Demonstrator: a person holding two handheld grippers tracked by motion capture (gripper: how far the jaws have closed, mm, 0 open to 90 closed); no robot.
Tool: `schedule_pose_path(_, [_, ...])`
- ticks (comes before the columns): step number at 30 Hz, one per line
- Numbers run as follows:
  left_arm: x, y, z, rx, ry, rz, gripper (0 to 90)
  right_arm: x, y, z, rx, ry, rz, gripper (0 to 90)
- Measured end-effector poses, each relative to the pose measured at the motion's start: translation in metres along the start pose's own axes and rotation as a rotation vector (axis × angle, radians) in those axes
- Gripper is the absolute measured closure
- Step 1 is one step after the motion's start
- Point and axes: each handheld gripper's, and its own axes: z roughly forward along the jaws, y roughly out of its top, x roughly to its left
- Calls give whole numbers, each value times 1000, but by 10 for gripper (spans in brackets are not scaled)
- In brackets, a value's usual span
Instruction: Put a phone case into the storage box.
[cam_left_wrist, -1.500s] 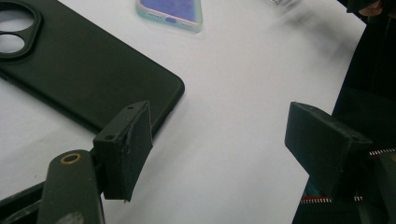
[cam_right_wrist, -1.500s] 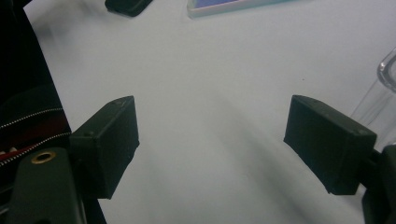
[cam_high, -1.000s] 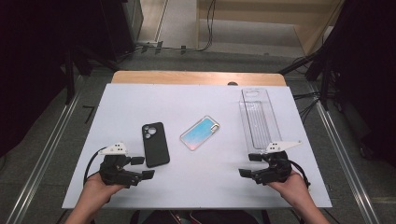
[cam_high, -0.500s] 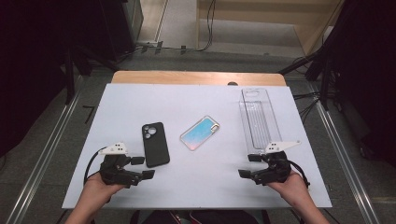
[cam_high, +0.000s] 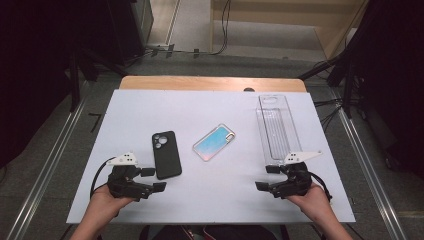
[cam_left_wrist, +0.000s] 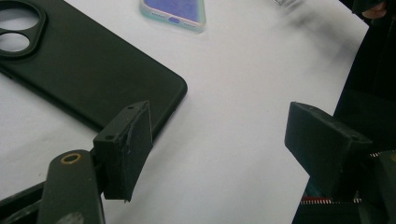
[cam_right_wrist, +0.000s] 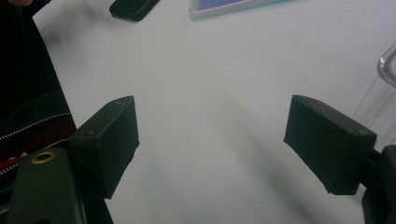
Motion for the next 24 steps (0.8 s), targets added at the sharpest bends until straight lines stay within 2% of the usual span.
schedule_pose_path(5, [-1, 1, 1, 0, 3, 10, 236, 0, 0, 0, -5, 2, 2, 158])
schedule_pose_path(9, [-2, 5, 3, -35, 39, -10, 234, 0, 0, 0, -7, 3, 2, 158])
schedule_pose_path(15, [-4, 9, 5, -43, 61, -10, 234, -2, 0, -1, -9, -1, 1, 158])
schedule_pose_path(18, [-4, 10, 7, -41, 48, -8, 234, -1, 0, 0, -8, -3, 0, 158])
schedule_pose_path(24, [-3, 15, 11, -24, 50, 5, 227, -1, 0, 0, -6, -3, -2, 158])
